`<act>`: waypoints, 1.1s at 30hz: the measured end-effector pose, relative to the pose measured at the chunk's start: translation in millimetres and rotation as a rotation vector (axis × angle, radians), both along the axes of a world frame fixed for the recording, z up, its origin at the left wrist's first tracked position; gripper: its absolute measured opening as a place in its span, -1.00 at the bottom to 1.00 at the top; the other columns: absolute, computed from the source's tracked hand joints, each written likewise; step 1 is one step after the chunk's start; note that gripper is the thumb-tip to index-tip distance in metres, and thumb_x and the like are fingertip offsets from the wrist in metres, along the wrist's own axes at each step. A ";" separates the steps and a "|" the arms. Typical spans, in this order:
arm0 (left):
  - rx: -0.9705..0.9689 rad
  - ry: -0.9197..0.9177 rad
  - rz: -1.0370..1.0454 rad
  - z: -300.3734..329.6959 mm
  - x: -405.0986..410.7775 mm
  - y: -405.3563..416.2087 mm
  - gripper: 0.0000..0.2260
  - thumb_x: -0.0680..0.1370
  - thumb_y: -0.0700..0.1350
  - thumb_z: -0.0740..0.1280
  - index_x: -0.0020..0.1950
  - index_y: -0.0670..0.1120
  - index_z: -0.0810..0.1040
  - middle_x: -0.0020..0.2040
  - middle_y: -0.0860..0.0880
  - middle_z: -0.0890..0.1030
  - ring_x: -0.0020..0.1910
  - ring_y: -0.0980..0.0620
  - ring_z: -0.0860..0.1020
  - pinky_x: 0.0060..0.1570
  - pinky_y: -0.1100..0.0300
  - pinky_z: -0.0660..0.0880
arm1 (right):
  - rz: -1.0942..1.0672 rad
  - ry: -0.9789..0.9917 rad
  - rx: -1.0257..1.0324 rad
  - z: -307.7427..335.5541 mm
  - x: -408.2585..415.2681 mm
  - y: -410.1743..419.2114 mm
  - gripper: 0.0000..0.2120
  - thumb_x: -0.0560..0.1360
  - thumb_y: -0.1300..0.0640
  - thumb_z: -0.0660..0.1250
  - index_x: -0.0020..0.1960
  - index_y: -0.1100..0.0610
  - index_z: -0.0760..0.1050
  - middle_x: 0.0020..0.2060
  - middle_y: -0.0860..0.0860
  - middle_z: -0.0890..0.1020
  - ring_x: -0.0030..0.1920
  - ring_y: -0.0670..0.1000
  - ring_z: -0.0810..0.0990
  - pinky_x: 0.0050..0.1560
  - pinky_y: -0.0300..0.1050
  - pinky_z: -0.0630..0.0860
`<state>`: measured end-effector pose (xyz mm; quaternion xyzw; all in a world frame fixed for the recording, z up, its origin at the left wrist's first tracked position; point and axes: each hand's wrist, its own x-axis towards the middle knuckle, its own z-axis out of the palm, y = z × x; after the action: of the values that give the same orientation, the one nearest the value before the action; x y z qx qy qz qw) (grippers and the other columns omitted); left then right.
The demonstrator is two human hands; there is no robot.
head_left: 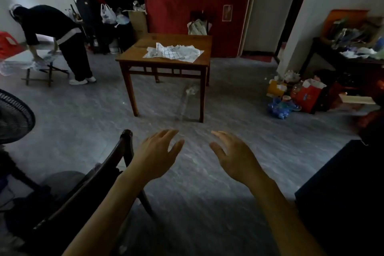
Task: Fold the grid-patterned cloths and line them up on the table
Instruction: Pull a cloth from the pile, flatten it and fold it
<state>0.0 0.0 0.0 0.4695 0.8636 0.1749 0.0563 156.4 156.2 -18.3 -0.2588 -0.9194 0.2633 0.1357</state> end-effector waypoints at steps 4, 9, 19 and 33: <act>-0.026 -0.008 0.008 -10.6 -31.7 19.2 -0.49 0.60 0.22 -0.01 0.49 0.03 0.22 0.46 0.00 0.32 0.39 0.03 0.33 0.34 0.09 0.27 | -0.010 -0.057 -0.016 -11.4 -29.4 18.5 -0.52 0.62 -0.15 0.08 0.49 0.00 0.25 0.46 -0.04 0.34 0.44 -0.05 0.28 0.39 -0.18 0.20; 0.005 -0.064 0.015 -26.6 -95.5 41.2 -0.50 0.60 0.21 0.02 0.49 0.02 0.21 0.46 -0.01 0.32 0.39 0.02 0.33 0.33 0.09 0.28 | 0.006 -0.095 -0.003 -17.9 -98.7 41.3 -0.50 0.61 -0.16 0.10 0.50 -0.01 0.22 0.47 -0.04 0.31 0.44 -0.03 0.28 0.41 -0.11 0.22; 0.023 -0.129 -0.009 -36.3 -238.4 87.4 -0.50 0.60 0.19 0.02 0.48 -0.01 0.23 0.42 -0.03 0.37 0.37 0.02 0.36 0.33 0.09 0.31 | -0.003 -0.144 -0.007 -11.1 -241.8 77.7 -0.49 0.60 -0.18 0.10 0.50 -0.03 0.23 0.46 -0.07 0.32 0.43 -0.05 0.29 0.40 -0.12 0.22; 0.035 -0.102 0.013 -64.8 -372.7 214.4 -0.50 0.59 0.21 0.06 0.45 0.00 0.33 0.40 0.01 0.41 0.37 0.04 0.36 0.34 0.12 0.30 | -0.055 -0.171 -0.057 -42.5 -362.3 220.9 -0.51 0.61 -0.17 0.09 0.48 -0.01 0.26 0.44 -0.05 0.36 0.41 -0.02 0.33 0.41 -0.07 0.27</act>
<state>-372.7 214.4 -64.8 0.4551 0.8595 0.2140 0.0909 -205.9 377.1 -60.8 -0.3094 -0.9122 0.2625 0.0566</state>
